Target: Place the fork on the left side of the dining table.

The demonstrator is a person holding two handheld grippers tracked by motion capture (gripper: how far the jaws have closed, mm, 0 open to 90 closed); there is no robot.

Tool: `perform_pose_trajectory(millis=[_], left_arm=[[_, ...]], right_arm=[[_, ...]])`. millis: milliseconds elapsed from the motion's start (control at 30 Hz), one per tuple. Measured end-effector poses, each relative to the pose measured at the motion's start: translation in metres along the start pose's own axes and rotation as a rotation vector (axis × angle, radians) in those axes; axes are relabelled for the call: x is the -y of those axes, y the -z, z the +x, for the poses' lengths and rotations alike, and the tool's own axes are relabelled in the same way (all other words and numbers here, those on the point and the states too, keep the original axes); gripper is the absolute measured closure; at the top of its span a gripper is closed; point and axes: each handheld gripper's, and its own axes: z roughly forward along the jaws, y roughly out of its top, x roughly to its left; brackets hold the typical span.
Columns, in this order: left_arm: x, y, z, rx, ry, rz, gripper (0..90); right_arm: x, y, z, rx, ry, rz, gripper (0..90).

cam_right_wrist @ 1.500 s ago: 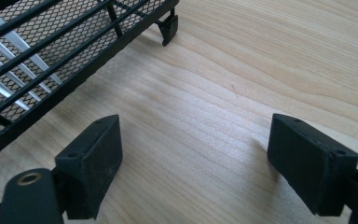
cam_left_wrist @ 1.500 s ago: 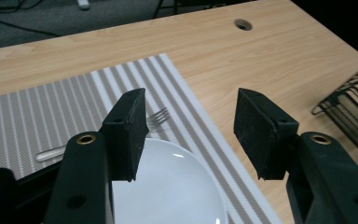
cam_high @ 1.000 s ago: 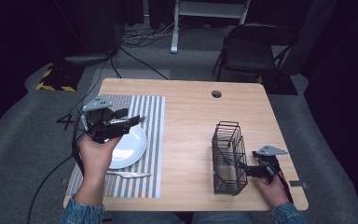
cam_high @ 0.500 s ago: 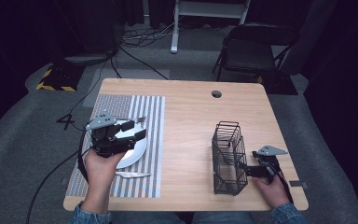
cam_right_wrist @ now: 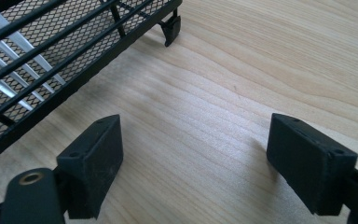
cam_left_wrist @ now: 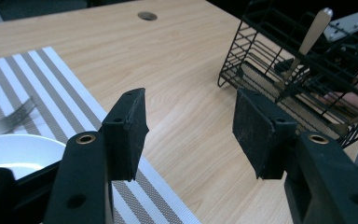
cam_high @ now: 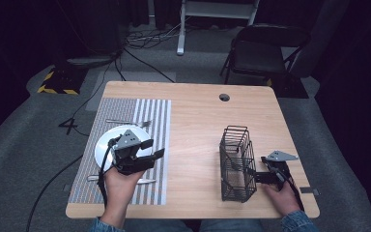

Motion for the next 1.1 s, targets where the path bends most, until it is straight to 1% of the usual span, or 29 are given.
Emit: perform_pose_trajectory(millis=[33, 67, 200, 433, 533, 600, 633, 667, 733, 800, 933, 1000, 1100], left_arm=[[0.001, -0.005, -0.001, 0.000, 0.000, 0.016, 44.9], [0.002, -0.009, -0.002, -0.001, -0.008, 0.026, 44.8], [0.008, -0.024, -0.006, 0.002, -0.015, 0.064, 44.4], [0.018, -0.045, -0.010, 0.009, -0.021, 0.113, 44.2], [0.023, -0.055, -0.013, 0.019, -0.027, 0.137, 44.2], [0.026, -0.062, -0.016, 0.021, -0.040, 0.158, 44.1], [0.028, -0.064, -0.017, 0.020, -0.040, 0.164, 44.1], [0.029, -0.067, -0.018, 0.025, -0.050, 0.171, 44.1], [0.033, -0.074, -0.020, 0.035, -0.051, 0.186, 44.2], [0.035, -0.079, -0.021, 0.042, -0.055, 0.201, 44.1], [0.039, -0.087, -0.027, 0.040, -0.085, 0.230, 44.1], [0.041, -0.092, -0.030, 0.042, -0.093, 0.244, 43.7], [0.044, -0.097, -0.032, 0.048, -0.090, 0.267, 43.5]], right_arm=[[0.000, 0.000, 0.000, -0.001, 0.000, 0.000, 19.1], [0.000, 0.000, 0.000, -0.002, 0.001, -0.001, 19.3], [0.000, 0.000, 0.000, -0.002, 0.001, -0.002, 19.5], [0.000, 0.000, 0.000, -0.002, 0.001, -0.002, 19.5], [0.000, 0.000, 0.000, -0.002, 0.002, -0.002, 19.5], [0.000, 0.000, 0.000, -0.002, 0.001, -0.002, 19.5], [0.000, 0.000, 0.000, -0.002, 0.001, -0.002, 19.5], [0.000, 0.000, 0.000, -0.002, 0.002, -0.002, 19.5], [0.000, 0.000, 0.000, -0.002, 0.001, -0.002, 19.5], [0.000, 0.000, 0.000, -0.002, 0.001, -0.002, 19.5], [0.000, 0.000, 0.000, -0.002, 0.002, -0.002, 19.5], [0.000, 0.000, 0.000, -0.002, 0.001, -0.002, 19.5], [0.000, 0.000, 0.000, -0.002, 0.001, -0.002, 19.5]])
